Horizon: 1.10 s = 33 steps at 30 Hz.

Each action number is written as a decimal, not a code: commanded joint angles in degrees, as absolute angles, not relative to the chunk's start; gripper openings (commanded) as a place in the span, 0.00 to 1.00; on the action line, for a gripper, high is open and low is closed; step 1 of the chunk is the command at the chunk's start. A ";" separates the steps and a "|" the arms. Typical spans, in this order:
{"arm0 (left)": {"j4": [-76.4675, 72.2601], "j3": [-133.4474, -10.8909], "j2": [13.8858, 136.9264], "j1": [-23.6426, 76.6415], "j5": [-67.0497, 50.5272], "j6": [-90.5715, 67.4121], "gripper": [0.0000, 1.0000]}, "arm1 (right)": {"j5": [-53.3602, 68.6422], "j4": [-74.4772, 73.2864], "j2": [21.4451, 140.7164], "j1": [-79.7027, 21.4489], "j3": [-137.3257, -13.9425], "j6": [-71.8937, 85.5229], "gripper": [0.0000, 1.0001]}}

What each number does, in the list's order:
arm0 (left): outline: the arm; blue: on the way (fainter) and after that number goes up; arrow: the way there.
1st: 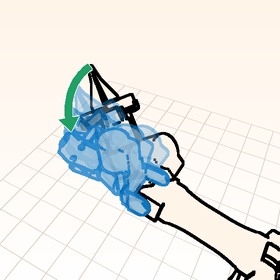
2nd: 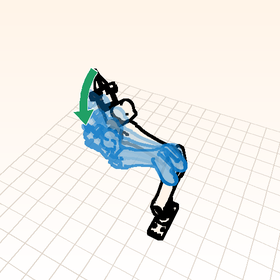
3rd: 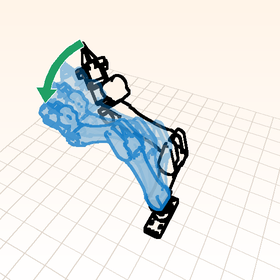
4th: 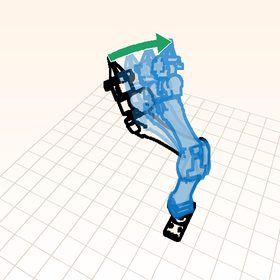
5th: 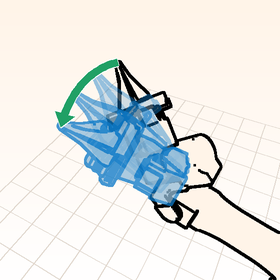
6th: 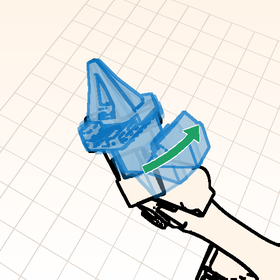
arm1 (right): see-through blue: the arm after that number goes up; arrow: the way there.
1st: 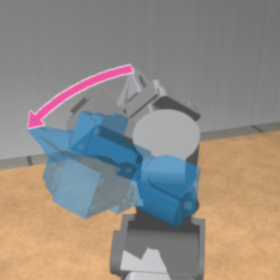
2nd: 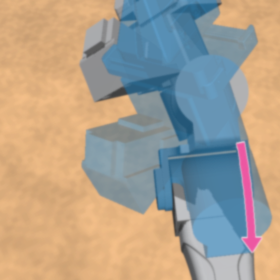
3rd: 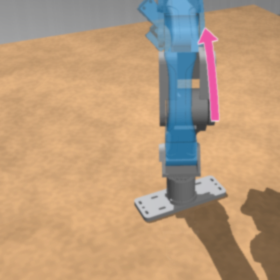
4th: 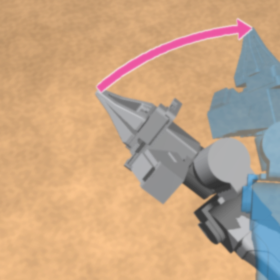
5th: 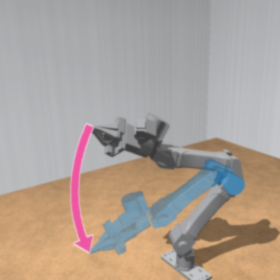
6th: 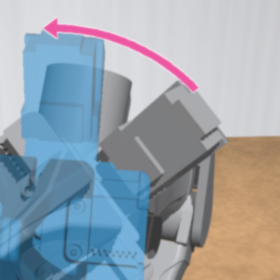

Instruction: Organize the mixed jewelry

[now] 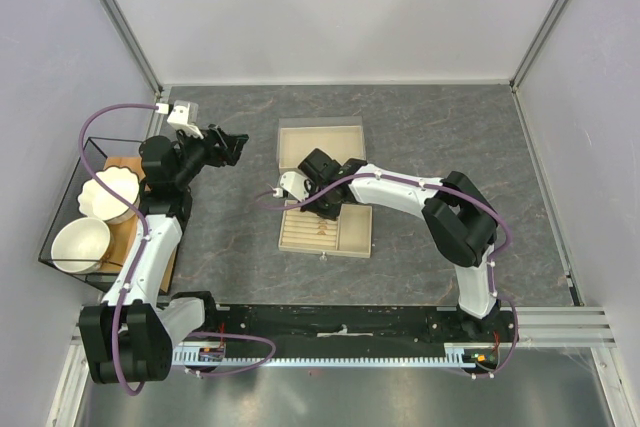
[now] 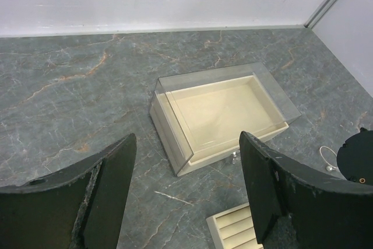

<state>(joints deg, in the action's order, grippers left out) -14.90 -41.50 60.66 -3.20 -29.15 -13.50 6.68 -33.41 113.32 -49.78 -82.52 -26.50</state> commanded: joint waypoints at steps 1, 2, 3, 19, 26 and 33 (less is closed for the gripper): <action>-16.61 -42.54 60.38 -3.52 -30.32 -15.12 0.79 | 4.48 -32.78 114.43 -50.01 -81.48 -27.86 0.00; -16.61 -42.54 60.38 -3.52 -30.41 -15.12 0.79 | 4.40 -32.78 114.52 -50.10 -81.39 -27.95 0.00; -16.61 -42.45 60.38 -3.60 -30.41 -15.20 0.79 | 4.39 -32.78 114.52 -50.10 -81.30 -28.04 0.00; -17.05 -42.10 60.12 -3.87 -31.64 -15.56 0.78 | 2.99 -32.61 116.81 -50.10 -80.86 -29.36 0.00; -17.49 -41.84 60.21 -3.87 -32.52 -15.64 0.78 | 2.02 -32.87 114.79 -50.01 -80.95 -29.18 0.11; -17.93 -41.66 60.12 -3.87 -33.75 -15.73 0.78 | 1.06 -34.54 112.15 -50.10 -83.23 -28.83 0.29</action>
